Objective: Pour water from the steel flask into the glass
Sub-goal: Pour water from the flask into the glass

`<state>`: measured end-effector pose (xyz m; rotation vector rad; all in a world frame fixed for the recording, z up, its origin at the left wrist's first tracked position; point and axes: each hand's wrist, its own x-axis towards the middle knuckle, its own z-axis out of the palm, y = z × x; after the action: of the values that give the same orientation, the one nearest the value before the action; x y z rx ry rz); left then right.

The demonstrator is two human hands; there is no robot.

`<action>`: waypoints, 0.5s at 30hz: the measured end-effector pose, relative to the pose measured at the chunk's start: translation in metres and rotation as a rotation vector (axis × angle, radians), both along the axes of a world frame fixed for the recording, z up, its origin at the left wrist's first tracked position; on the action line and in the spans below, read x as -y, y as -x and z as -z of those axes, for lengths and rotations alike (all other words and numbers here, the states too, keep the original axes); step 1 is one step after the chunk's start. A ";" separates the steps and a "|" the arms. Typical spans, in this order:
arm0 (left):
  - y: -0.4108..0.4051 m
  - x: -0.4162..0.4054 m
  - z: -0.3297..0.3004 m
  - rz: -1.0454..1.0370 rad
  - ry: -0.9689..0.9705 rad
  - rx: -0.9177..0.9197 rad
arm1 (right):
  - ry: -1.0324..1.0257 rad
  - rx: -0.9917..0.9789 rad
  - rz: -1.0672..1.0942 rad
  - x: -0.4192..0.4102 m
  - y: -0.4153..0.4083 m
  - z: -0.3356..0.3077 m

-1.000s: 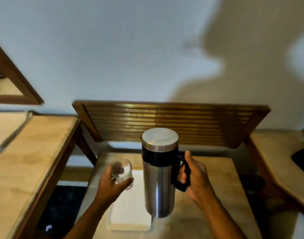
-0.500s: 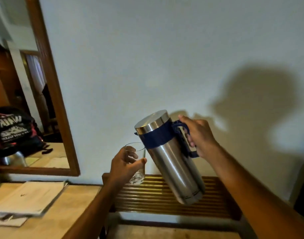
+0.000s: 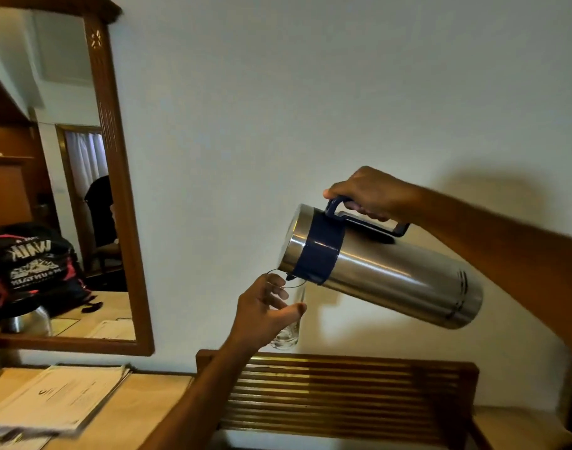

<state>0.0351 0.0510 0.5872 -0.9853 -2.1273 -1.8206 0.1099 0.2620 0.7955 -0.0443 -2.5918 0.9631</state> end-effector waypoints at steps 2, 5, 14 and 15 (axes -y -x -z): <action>-0.001 -0.003 0.004 0.018 -0.014 0.011 | -0.081 0.016 0.012 0.004 0.005 -0.008; -0.001 -0.007 0.007 0.028 0.000 0.004 | -0.197 0.029 0.026 0.009 0.012 -0.016; 0.002 -0.015 0.010 0.037 0.053 -0.056 | -0.417 0.099 0.034 0.015 0.027 -0.028; 0.003 -0.016 0.010 0.038 0.049 -0.051 | -0.433 0.097 0.037 0.016 0.029 -0.028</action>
<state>0.0325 0.0667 0.5769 -1.0792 -2.1468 -1.7485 0.0807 0.2458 0.8236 -0.0240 -2.8195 0.3797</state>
